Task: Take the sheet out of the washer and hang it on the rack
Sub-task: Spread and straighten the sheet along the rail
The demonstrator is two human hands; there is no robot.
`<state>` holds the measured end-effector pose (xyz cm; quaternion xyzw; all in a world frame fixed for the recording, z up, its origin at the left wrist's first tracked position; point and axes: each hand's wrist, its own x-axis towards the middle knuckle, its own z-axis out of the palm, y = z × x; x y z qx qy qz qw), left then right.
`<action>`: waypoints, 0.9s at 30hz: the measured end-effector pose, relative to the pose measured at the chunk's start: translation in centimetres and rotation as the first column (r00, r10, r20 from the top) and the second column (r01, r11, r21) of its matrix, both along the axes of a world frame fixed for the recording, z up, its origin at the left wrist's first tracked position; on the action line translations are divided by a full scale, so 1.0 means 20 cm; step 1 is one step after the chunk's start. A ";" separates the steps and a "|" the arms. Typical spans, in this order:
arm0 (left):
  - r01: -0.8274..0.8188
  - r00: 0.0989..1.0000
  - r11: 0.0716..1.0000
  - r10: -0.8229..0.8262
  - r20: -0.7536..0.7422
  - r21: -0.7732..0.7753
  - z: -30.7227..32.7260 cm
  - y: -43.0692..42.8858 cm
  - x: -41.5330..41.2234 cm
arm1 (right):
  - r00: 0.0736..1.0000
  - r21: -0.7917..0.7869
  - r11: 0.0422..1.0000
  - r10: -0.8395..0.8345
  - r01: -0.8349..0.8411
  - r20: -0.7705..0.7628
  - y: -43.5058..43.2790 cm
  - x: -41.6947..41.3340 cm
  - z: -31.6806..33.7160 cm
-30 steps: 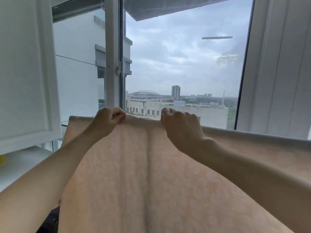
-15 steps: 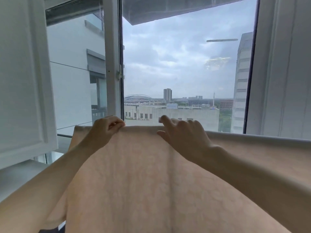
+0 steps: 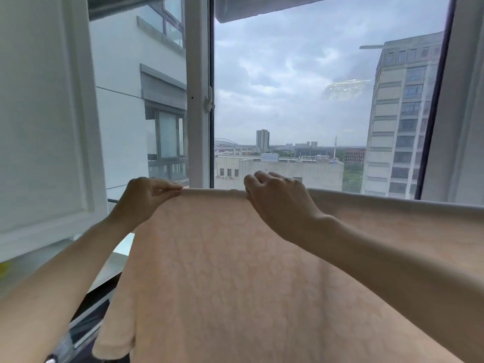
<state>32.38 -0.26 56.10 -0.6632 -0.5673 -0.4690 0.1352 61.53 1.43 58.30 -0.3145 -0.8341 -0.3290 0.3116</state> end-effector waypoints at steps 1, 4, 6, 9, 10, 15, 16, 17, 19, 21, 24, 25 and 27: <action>-0.013 1.000 1.000 0.013 0.004 0.009 0.00 0.00 -0.02 | 1.000 0.000 1.000 0.011 -0.011 0.002 0.00 -0.02 0.00; -0.007 0.999 1.000 0.007 -0.033 0.002 0.04 0.02 -0.06 | 0.997 -0.052 0.995 0.078 -0.079 -0.019 0.01 -0.08 -0.01; 0.037 0.997 0.999 -0.037 -0.061 -0.004 0.05 0.04 -0.07 | 0.997 -0.078 0.994 0.074 -0.076 -0.036 0.02 -0.11 -0.01; 0.051 0.994 0.998 -0.049 -0.094 0.022 0.06 0.08 -0.07 | 0.997 -0.047 0.998 0.041 -0.045 -0.066 0.03 -0.16 -0.02; 0.050 0.994 0.998 -0.046 -0.098 0.036 0.06 0.10 -0.07 | 0.998 -0.034 0.999 0.024 -0.026 -0.064 0.03 -0.18 -0.02; 0.061 0.997 0.992 -0.054 -0.061 0.109 0.05 0.12 -0.10 | 0.996 -0.028 0.999 -0.022 0.020 -0.091 0.05 -0.23 0.04; 0.052 0.999 0.989 -0.050 -0.020 0.136 0.05 0.12 -0.13 | 0.990 -0.037 0.999 -0.008 0.003 -0.140 0.05 -0.23 0.08; 0.048 0.998 0.989 -0.053 0.035 0.139 0.04 0.12 -0.16 | 0.984 -0.047 0.999 -0.009 0.001 -0.180 0.06 -0.23 0.11; 0.081 0.984 0.997 -0.083 0.158 0.019 0.01 0.12 -0.25 | 0.978 -0.045 0.999 -0.032 0.023 -0.206 0.07 -0.22 0.16; 0.165 0.959 0.971 -0.116 0.260 -0.174 -0.05 0.12 -0.32 | 0.980 -0.029 0.999 -0.032 0.026 -0.196 0.08 -0.23 0.17; 0.225 0.919 0.958 -0.150 0.364 -0.175 -0.12 0.14 -0.38 | 0.982 -0.027 0.999 -0.026 0.021 -0.190 0.08 -0.26 0.19; 0.222 0.905 0.966 -0.154 0.397 -0.133 -0.13 0.15 -0.39 | 0.981 -0.022 1.000 -0.026 0.022 -0.193 0.08 -0.27 0.20; 0.235 0.876 0.968 -0.173 0.449 -0.084 -0.12 0.16 -0.41 | 0.979 -0.006 1.000 -0.027 0.026 -0.201 0.08 -0.29 0.22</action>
